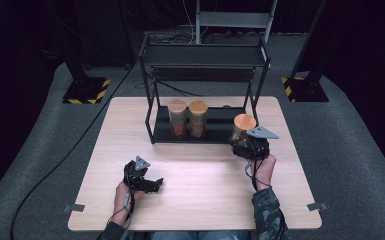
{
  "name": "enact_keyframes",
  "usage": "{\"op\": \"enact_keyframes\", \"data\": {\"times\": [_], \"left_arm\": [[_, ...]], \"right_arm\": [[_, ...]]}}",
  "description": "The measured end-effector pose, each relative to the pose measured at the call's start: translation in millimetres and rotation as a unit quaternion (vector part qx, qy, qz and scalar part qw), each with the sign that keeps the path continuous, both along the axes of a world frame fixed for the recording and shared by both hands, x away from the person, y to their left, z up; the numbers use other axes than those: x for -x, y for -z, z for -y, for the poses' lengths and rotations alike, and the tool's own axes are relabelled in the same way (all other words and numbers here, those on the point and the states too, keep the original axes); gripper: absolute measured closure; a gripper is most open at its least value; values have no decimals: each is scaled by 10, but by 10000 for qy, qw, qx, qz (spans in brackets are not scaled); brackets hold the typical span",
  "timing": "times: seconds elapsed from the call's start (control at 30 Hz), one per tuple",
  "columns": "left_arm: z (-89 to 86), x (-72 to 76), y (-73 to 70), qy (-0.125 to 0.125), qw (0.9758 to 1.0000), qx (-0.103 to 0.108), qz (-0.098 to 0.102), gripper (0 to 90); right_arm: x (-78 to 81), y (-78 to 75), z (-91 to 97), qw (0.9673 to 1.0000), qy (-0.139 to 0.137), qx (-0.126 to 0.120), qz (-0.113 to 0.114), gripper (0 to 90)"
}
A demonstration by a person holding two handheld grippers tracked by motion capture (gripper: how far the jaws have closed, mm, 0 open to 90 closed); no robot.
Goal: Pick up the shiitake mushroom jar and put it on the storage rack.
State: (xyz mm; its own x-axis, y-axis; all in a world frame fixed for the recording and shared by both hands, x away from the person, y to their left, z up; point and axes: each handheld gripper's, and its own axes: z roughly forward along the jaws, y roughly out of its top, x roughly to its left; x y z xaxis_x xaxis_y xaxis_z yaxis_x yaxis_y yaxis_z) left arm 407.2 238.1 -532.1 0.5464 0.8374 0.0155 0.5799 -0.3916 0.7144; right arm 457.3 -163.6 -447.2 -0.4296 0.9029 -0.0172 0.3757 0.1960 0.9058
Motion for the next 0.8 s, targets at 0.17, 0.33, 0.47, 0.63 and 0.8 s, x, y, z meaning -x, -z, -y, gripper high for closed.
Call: {"op": "enact_keyframes", "data": {"times": [0.17,0.33,0.47,0.63,0.8], "left_arm": [[0,0,0,-1,10000,1,-1,1],[0,0,0,0,10000,-1,-1,1],[0,0,0,-1,10000,1,0,1],[0,0,0,0,10000,0,-1,1],[0,0,0,0,10000,0,-2,1]], "right_arm": [[-40,13,-3,10000,32,-25,-14,248],[-79,28,-15,10000,54,-52,-25,248],[-116,50,-35,10000,60,-47,-42,248],[-154,67,-62,10000,58,-50,-57,248],[-189,76,-75,9999,74,-62,-65,248]]}}
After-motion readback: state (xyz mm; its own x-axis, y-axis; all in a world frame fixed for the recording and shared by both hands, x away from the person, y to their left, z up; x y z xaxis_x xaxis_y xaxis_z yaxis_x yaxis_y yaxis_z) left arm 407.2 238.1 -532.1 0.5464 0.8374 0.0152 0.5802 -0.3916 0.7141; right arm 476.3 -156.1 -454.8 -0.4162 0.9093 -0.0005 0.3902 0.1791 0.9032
